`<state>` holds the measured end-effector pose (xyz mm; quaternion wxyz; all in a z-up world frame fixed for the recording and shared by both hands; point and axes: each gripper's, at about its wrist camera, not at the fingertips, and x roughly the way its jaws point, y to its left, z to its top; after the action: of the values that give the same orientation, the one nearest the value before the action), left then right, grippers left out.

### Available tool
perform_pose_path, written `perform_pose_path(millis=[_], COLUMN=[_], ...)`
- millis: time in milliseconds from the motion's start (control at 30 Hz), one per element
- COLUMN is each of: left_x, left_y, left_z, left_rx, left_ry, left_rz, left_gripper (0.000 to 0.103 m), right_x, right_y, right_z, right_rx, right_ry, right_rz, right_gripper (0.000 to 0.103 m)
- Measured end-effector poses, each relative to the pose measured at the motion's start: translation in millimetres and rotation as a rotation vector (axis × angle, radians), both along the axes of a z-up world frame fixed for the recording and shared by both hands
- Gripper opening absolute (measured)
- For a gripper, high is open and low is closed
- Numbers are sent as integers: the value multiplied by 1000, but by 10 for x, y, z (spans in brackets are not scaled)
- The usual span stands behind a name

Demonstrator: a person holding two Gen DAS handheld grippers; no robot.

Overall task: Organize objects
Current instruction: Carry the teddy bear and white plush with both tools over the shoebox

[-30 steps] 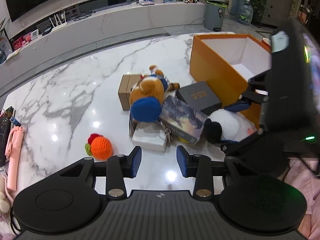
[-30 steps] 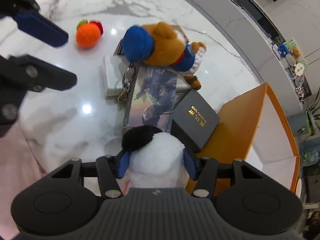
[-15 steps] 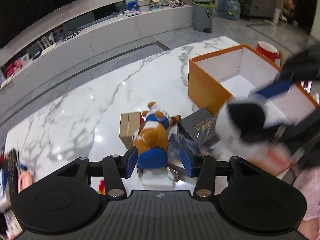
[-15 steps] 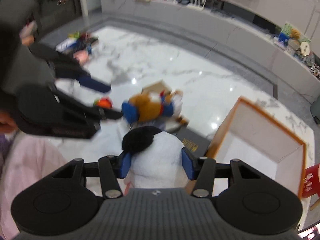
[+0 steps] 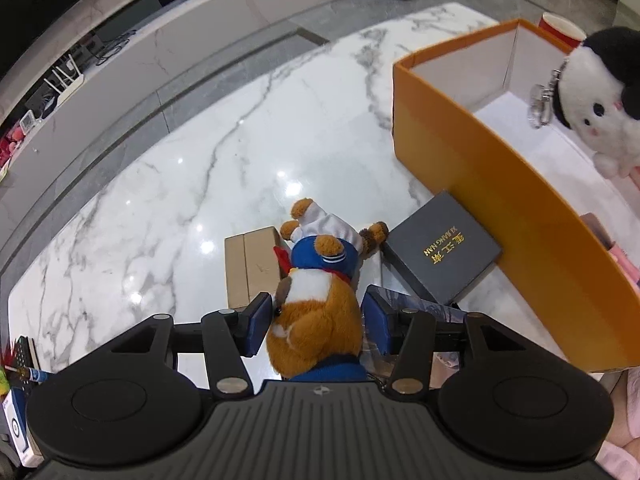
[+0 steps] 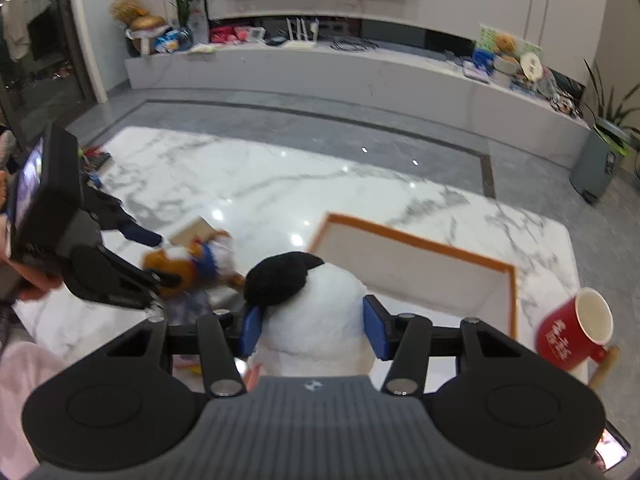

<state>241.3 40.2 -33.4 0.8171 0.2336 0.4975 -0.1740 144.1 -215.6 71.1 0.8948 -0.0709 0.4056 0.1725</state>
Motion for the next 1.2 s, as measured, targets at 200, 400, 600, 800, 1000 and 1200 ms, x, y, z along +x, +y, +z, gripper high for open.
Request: perform_pose_path(millis=[200,400,600,800,1000,1200], left_x=[2,-75,-412,-761,-889,-768], left_y=[-70,-21,-55,-430,-996,-1251], left_z=[-67,143,778,1218,1024,395], left_rx=[88,25,-159,-421,-587,-732], left_ry=[6,-51,-131,-118,-46,118], left_rz=[-5,71,117,122,149,240], left_gripper=[53,47,46,47,47,46], right_x=[5,-67,-180,-317,-458,-522], right_y=[-256,-449,-708,-905,-1174,-1357], right_z=[-210,-312,-278,-153,-64,-203], right_rx=[-8,-8,27,60,124,152], right_ry=[54,79,74,64,65,104], right_rz=[-29,-34,-52,-64,-111,-132], right_gripper=[54,54,54,54,54,54])
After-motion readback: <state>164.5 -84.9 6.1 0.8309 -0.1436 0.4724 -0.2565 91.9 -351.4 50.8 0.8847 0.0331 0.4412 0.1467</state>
